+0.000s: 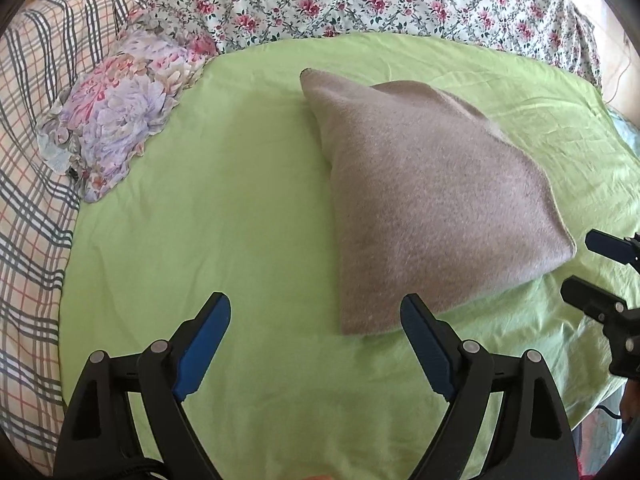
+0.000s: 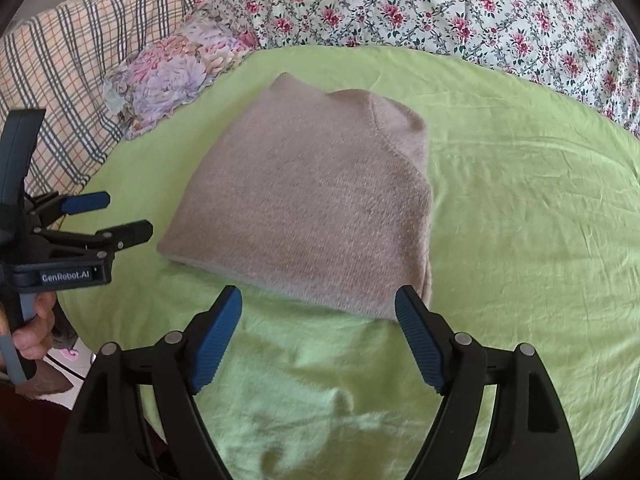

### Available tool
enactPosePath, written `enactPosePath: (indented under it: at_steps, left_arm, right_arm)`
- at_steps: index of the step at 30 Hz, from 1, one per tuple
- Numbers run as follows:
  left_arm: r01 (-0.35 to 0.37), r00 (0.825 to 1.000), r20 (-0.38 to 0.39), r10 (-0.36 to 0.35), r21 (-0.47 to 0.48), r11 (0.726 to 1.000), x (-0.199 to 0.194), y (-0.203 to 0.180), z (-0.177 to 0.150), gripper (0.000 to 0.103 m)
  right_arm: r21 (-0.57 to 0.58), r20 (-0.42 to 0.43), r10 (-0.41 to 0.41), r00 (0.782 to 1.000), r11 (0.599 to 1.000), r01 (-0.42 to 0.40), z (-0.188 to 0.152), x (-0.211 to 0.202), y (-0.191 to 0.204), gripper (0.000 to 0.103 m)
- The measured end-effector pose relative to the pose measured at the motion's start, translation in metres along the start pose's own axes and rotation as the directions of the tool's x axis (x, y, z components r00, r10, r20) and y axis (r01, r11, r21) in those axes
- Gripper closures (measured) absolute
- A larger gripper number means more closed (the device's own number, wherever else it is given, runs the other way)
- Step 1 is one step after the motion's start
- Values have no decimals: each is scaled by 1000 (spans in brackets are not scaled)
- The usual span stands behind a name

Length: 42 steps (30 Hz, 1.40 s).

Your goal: Fold small clothes

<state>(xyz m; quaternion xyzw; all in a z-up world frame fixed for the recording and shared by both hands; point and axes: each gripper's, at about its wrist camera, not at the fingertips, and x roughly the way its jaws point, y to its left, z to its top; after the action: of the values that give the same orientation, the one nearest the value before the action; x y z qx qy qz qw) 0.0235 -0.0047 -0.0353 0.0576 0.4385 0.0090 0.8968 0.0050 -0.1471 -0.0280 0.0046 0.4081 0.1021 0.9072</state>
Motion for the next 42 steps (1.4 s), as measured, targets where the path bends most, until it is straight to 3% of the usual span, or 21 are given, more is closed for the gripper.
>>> enactPosePath:
  at_steps: [15, 29, 42]
  left_arm:
    - [38, 999, 26, -39, 20, 999, 4, -10, 34, 14]
    - [47, 999, -3, -47, -4, 999, 23, -3, 43, 13]
    - [49, 999, 11, -49, -2, 999, 18, -5, 43, 12]
  right_arm:
    - [54, -14, 70, 997, 996, -69, 42, 16, -24, 23]
    - [55, -64, 66, 996, 997, -63, 48, 32, -28, 23]
    - [38, -51, 63, 997, 997, -61, 53, 26, -25, 23]
